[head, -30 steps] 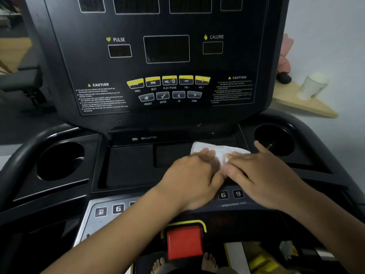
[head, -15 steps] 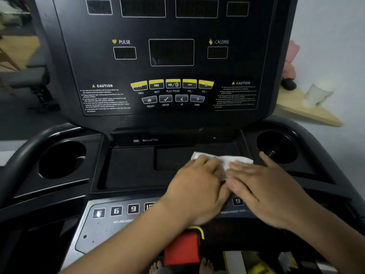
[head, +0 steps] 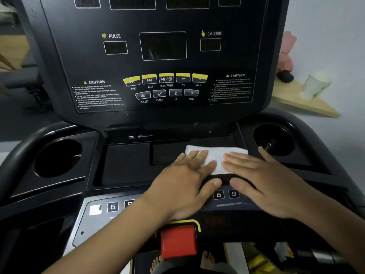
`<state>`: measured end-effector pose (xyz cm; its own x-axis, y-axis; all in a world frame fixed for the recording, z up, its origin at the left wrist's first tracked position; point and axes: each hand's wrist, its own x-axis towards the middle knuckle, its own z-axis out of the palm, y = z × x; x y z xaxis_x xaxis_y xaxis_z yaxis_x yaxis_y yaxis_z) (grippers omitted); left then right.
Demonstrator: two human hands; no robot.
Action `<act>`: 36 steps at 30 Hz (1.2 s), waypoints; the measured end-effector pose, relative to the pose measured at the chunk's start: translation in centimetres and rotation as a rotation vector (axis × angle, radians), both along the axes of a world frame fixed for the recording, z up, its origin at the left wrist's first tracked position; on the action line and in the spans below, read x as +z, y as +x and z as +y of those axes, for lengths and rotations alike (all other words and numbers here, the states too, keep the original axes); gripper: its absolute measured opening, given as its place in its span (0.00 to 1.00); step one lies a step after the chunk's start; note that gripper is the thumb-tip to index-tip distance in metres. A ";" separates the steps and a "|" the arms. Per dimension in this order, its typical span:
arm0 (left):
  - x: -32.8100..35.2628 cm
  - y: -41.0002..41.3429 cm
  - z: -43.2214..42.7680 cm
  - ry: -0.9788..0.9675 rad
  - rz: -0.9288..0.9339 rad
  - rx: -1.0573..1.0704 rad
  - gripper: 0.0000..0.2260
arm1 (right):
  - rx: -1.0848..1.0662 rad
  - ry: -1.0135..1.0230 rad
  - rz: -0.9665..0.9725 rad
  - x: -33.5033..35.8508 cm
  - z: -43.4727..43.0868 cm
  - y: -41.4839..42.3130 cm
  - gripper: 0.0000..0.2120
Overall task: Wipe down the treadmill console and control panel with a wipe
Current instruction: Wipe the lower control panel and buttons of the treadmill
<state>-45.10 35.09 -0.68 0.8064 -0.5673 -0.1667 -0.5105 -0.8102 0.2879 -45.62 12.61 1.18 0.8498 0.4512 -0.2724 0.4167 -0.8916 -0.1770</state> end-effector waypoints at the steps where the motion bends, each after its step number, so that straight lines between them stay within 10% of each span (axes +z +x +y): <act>1: 0.1 0.7 -0.4 0.005 0.001 0.008 0.34 | -0.002 -0.005 -0.015 0.0 0.1 0.9 0.45; 36: 0.7 -0.1 0.1 -0.016 -0.007 -0.037 0.36 | 0.106 0.013 0.011 0.5 1.4 -0.1 0.45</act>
<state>-45.21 35.15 0.01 0.7863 -0.5991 -0.1513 -0.5418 -0.7862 0.2972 -45.77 13.97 1.73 0.7940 0.5423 -0.2748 0.5069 -0.8401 -0.1932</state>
